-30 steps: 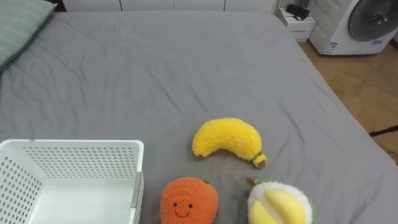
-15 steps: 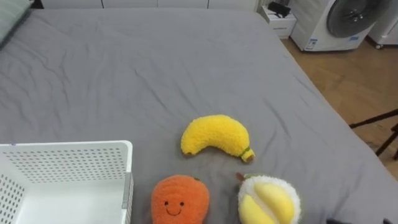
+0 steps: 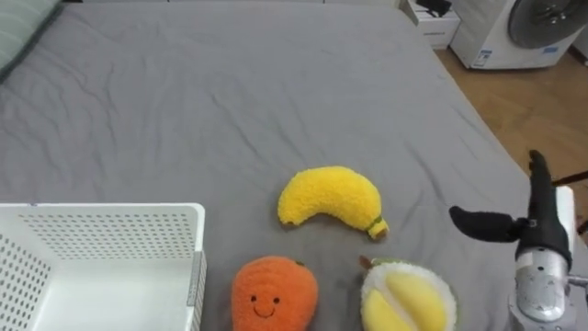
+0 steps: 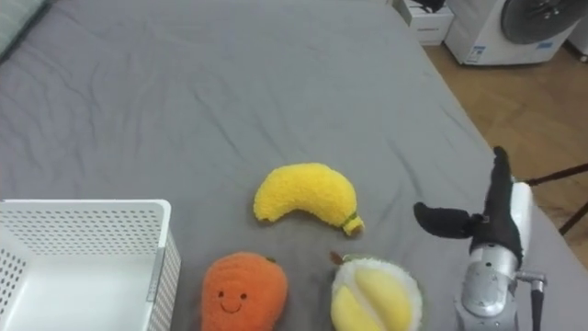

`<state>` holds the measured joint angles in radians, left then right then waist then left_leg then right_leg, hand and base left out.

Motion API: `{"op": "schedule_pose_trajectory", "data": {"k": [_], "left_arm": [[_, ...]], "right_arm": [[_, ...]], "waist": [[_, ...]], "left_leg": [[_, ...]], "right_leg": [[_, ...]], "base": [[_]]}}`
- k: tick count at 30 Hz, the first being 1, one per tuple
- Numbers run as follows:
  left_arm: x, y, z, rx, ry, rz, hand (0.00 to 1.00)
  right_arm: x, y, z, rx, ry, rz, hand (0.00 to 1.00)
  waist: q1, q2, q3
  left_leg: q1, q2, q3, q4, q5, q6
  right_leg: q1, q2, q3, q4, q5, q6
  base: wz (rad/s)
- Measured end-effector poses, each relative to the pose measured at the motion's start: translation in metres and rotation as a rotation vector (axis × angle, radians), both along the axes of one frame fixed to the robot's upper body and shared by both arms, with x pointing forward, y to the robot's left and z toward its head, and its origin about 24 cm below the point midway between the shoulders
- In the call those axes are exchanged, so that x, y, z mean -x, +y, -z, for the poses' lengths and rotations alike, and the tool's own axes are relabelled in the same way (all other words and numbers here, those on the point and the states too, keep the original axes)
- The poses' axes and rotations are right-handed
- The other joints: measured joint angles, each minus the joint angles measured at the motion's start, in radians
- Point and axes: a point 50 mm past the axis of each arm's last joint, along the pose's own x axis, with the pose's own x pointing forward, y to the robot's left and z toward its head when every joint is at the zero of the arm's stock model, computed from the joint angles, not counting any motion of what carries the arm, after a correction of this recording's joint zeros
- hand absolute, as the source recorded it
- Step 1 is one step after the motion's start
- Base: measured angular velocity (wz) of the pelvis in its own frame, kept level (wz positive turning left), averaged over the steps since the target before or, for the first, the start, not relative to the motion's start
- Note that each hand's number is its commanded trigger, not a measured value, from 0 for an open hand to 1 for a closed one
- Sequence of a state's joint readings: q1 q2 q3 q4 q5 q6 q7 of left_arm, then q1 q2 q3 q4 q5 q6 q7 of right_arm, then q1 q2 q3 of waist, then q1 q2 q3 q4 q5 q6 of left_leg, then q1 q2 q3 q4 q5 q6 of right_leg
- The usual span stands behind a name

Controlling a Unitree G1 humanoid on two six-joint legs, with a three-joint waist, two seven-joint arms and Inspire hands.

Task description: Collect toys from the bed

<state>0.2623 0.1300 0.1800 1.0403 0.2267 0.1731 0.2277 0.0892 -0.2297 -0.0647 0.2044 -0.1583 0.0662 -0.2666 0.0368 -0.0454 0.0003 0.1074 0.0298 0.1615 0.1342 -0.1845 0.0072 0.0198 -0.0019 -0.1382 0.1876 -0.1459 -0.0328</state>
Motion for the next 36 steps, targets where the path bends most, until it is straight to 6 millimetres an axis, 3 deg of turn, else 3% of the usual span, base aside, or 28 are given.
{"op": "schedule_pose_trajectory", "data": {"k": [7, 11, 16, 20, 28, 29, 30, 31, 32, 33, 36], "left_arm": [[0.000, 0.000, -0.001, -0.001, -0.008, 0.015, 0.00], [-0.003, 0.000, -0.001, -0.002, -0.015, 0.015, 0.00], [-0.008, 0.001, -0.001, 0.000, -0.009, 0.013, 0.00], [-0.013, 0.001, -0.002, 0.007, -0.010, 0.013, 0.00], [-0.017, 0.002, -0.003, 0.004, -0.015, 0.013, 0.00], [-0.018, 0.002, -0.003, 0.004, -0.017, 0.014, 0.00], [-0.018, 0.002, -0.004, 0.004, -0.018, 0.014, 0.00], [-0.019, 0.002, -0.004, 0.003, -0.019, 0.014, 0.00], [-0.020, 0.003, -0.004, 0.003, -0.020, 0.014, 0.00], [-0.020, 0.003, -0.004, 0.002, -0.021, 0.014, 0.00], [-0.020, 0.003, -0.004, 0.002, -0.023, 0.015, 0.00]], "right_arm": [[0.002, 0.018, 0.017, -0.007, 0.141, -0.166, 0.00], [0.012, 0.026, 0.042, -0.024, 0.314, -0.270, 0.00], [0.024, 0.023, 0.061, -0.046, 0.484, -0.308, 0.00], [0.033, 0.020, 0.073, -0.022, 0.602, -0.351, 0.00], [0.048, 0.014, 0.088, 0.009, 0.768, -0.393, 0.00], [0.049, 0.013, 0.089, 0.025, 0.792, -0.400, 0.07], [0.049, 0.013, 0.090, 0.031, 0.801, -0.403, 0.07], [0.049, 0.013, 0.090, 0.041, 0.817, -0.411, 0.63], [0.048, 0.013, 0.090, 0.045, 0.825, -0.419, 0.90], [0.048, 0.013, 0.090, 0.048, 0.828, -0.422, 1.00], [0.046, 0.012, 0.089, 0.073, 0.838, -0.434, 1.00]], "waist": [[0.019, -0.004, 0.0007], [0.031, -0.013, -0.0024], [0.042, -0.025, -0.0004], [0.042, -0.040, -0.0044], [0.049, -0.045, -0.0030], [0.050, -0.045, -0.0031], [0.051, -0.045, -0.0031], [0.051, -0.045, -0.0030], [0.051, -0.045, -0.0029], [0.051, -0.045, -0.0030], [0.052, -0.046, -0.0028]], "left_leg": [[0.005, -0.001, -0.005, 0.000, 0.000, 0.000], [0.009, -0.001, -0.010, 0.000, 0.000, 0.000], [0.007, -0.006, -0.028, 0.001, 0.001, 0.001], [0.007, -0.007, -0.035, 0.001, 0.001, 0.002], [0.006, -0.008, -0.048, 0.002, 0.001, 0.002], [0.005, -0.008, -0.049, 0.002, 0.001, 0.002], [0.004, -0.009, -0.050, 0.002, 0.001, 0.002], [0.003, -0.009, -0.052, 0.002, 0.001, 0.002], [0.001, -0.009, -0.053, 0.001, 0.001, 0.002], [0.001, -0.009, -0.053, 0.001, 0.001, 0.002], [-0.001, -0.009, -0.056, 0.001, 0.001, 0.002]], "right_leg": [[0.018, 0.000, -0.005, -0.001, 0.000, 0.000], [0.019, -0.001, -0.008, -0.003, 0.000, 0.000], [0.020, -0.008, -0.028, -0.002, -0.002, 0.001], [0.026, -0.011, -0.039, -0.003, -0.003, 0.001], [0.033, -0.013, -0.054, -0.016, -0.003, 0.002], [0.033, -0.013, -0.056, -0.017, -0.003, 0.002], [0.032, -0.013, -0.056, -0.017, -0.003, 0.002], [0.032, -0.013, -0.057, -0.018, -0.003, 0.002], [0.032, -0.013, -0.058, -0.018, -0.003, 0.002], [0.032, -0.013, -0.058, -0.018, -0.003, 0.002], [0.032, -0.013, -0.060, -0.018, -0.003, 0.002]], "base": [[0.02], [0.03], [0.06], [0.07], [0.05], [0.00], [0.04], [0.03], [0.03], [0.03], [0.02]]}}
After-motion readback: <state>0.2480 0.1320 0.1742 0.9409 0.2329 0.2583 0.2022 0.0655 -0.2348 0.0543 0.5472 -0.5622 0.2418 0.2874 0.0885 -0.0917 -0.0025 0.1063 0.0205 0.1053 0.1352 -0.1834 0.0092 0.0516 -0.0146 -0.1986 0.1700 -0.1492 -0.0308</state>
